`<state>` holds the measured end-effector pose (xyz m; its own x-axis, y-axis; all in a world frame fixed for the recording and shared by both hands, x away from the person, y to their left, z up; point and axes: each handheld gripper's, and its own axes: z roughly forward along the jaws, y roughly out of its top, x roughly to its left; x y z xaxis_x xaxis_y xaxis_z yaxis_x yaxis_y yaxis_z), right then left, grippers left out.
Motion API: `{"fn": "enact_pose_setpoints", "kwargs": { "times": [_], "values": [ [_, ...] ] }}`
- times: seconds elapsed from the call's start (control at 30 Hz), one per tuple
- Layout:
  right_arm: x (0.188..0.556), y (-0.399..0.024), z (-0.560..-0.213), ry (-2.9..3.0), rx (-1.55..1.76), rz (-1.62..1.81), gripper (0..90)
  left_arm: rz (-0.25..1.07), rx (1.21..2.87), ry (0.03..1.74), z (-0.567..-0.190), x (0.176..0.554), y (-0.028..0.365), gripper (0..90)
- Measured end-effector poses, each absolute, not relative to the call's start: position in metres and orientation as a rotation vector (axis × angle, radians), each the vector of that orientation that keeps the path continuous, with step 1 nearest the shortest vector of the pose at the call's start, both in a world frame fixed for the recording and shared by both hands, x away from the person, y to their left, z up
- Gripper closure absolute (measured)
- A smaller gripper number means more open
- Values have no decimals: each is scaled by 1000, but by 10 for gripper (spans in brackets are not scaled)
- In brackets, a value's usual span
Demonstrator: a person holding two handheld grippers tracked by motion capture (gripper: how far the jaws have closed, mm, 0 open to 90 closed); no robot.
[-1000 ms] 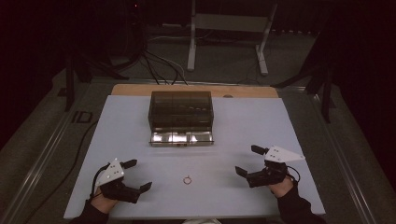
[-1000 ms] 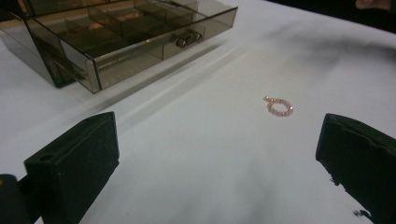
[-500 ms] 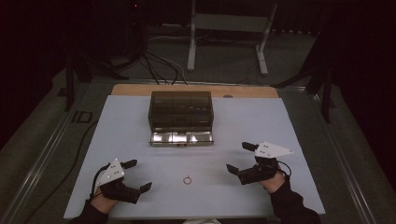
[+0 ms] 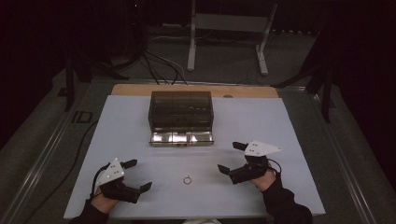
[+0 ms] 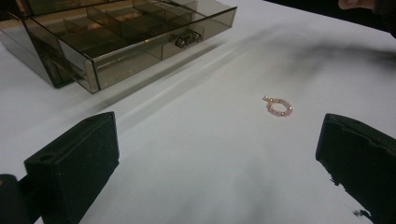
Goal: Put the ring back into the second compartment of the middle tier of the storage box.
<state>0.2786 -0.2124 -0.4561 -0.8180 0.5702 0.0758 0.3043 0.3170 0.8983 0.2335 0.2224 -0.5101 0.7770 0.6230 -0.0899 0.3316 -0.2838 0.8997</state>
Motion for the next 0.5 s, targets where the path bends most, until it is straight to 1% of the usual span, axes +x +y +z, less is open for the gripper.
{"fn": "enact_pose_setpoints", "kwargs": {
  "times": [0.5],
  "values": [
    [282, -193, -461, 2388, 765, 1518, 0, 339, 1900, 726, -510, 234, 222, 8]
  ]
}}
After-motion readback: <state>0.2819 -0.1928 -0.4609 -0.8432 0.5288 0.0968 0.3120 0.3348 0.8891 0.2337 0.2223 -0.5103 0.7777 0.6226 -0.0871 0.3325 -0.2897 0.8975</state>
